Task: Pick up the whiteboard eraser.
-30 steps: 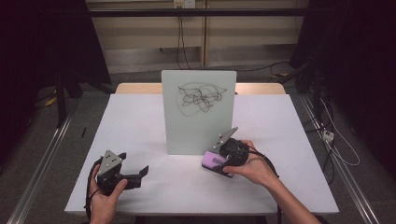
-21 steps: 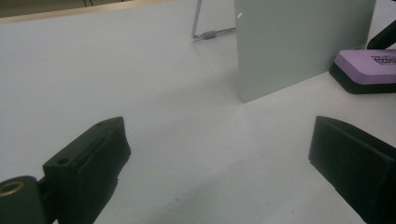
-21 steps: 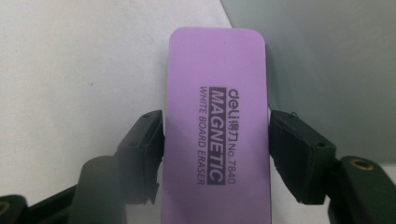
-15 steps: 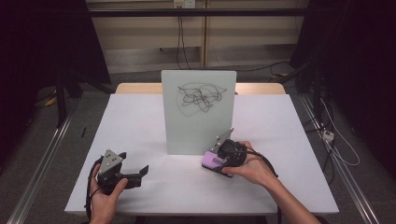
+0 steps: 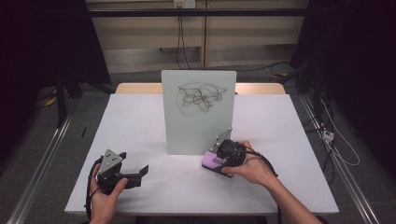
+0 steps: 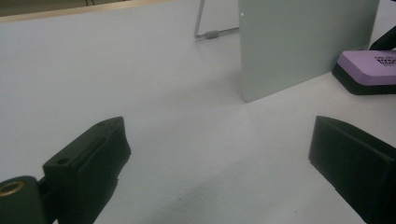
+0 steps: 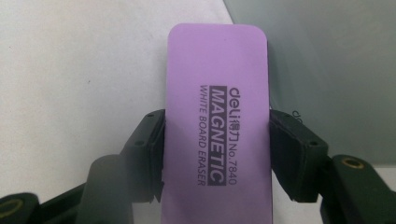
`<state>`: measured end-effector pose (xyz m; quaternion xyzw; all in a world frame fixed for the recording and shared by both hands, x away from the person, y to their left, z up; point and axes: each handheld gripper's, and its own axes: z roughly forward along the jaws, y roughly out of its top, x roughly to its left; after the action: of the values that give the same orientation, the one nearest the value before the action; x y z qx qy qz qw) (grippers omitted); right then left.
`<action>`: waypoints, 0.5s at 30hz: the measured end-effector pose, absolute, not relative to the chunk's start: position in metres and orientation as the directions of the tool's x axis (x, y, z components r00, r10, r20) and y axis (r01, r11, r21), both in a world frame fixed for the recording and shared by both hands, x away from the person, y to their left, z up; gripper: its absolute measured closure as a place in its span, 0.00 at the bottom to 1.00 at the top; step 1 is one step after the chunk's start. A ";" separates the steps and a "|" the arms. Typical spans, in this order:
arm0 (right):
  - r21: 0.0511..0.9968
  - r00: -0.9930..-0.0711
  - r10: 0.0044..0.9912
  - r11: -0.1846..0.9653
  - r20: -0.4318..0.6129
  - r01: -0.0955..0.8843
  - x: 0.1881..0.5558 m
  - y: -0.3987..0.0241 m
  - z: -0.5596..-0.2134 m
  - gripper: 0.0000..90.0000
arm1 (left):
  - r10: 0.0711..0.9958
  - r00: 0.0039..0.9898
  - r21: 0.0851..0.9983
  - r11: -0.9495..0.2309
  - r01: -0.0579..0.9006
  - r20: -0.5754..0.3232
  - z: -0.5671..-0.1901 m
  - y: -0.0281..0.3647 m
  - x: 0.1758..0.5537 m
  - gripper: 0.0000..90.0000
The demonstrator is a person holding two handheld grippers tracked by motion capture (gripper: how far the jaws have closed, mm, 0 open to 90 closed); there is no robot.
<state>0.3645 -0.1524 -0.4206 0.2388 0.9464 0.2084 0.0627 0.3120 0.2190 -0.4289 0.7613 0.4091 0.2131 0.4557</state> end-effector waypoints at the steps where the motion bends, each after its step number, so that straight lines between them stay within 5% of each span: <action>1: 0.424 -0.878 0.478 0.799 -0.019 0.426 0.364 -0.152 -0.421 0.46 | 0.818 0.573 0.868 -0.247 0.430 -0.051 -0.429 0.219 0.312 0.05; 15: 0.497 -0.869 0.495 0.758 -0.015 0.423 0.361 -0.159 -0.413 0.46 | 0.816 0.576 0.866 -0.256 0.430 -0.045 -0.430 0.218 0.313 0.05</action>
<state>0.3605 -0.1590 -0.4135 0.2456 0.9347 0.2465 0.0728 0.3125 0.2178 -0.4297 0.7634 0.4081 0.2126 0.4532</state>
